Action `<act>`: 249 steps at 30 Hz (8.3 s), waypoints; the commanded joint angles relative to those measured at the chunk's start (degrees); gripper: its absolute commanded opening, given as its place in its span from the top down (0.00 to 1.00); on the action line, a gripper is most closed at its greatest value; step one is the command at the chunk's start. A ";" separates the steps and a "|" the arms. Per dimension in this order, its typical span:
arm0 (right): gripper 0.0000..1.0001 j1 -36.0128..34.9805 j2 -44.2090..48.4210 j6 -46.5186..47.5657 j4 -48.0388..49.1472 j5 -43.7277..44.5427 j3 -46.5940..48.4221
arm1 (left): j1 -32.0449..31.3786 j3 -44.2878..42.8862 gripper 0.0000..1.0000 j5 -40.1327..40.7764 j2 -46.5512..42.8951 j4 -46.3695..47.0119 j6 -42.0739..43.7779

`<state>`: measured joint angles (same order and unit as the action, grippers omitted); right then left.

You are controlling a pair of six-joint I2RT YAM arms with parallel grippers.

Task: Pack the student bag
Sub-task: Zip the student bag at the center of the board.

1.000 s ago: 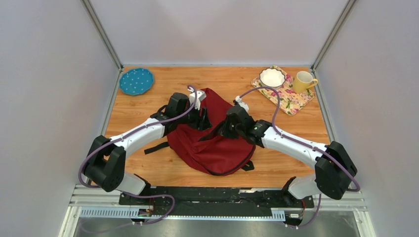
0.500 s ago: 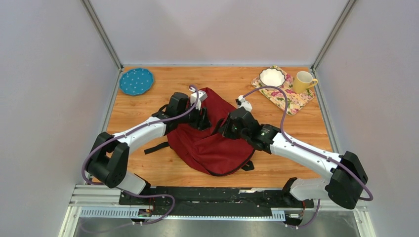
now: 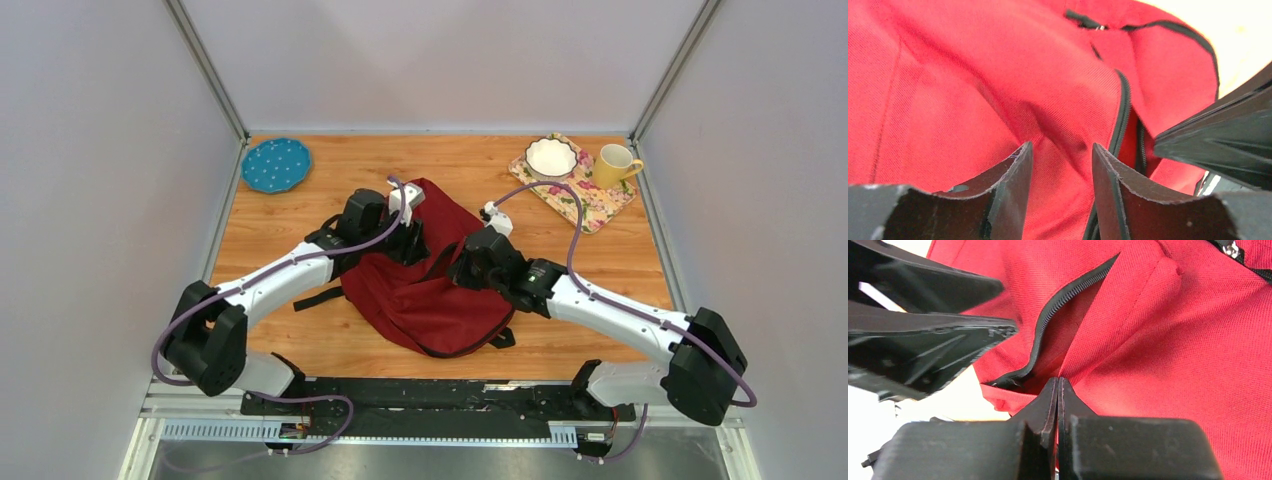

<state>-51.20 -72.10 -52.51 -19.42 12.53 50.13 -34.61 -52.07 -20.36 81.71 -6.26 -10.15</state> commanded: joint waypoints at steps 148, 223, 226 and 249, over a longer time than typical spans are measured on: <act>0.50 -4.70 -5.50 11.72 4.56 -6.71 8.49 | 1.74 42.76 0.45 -2.58 -35.66 24.19 -28.61; 0.62 -1.27 -19.22 13.40 6.06 -24.14 13.68 | 1.74 43.29 0.45 -2.93 -35.92 26.13 -29.75; 0.60 -1.36 -19.57 13.57 5.80 -23.09 14.20 | 1.74 43.37 0.45 -2.93 -36.10 26.30 -29.84; 0.76 -4.87 -24.23 14.28 -0.01 -14.03 18.87 | 1.74 44.16 0.45 -2.40 -37.94 26.57 -30.28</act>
<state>-55.64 -95.57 -38.15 -19.53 -3.22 66.74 -32.64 -7.25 -23.00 44.51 17.32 -39.77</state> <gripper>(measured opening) 0.273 0.553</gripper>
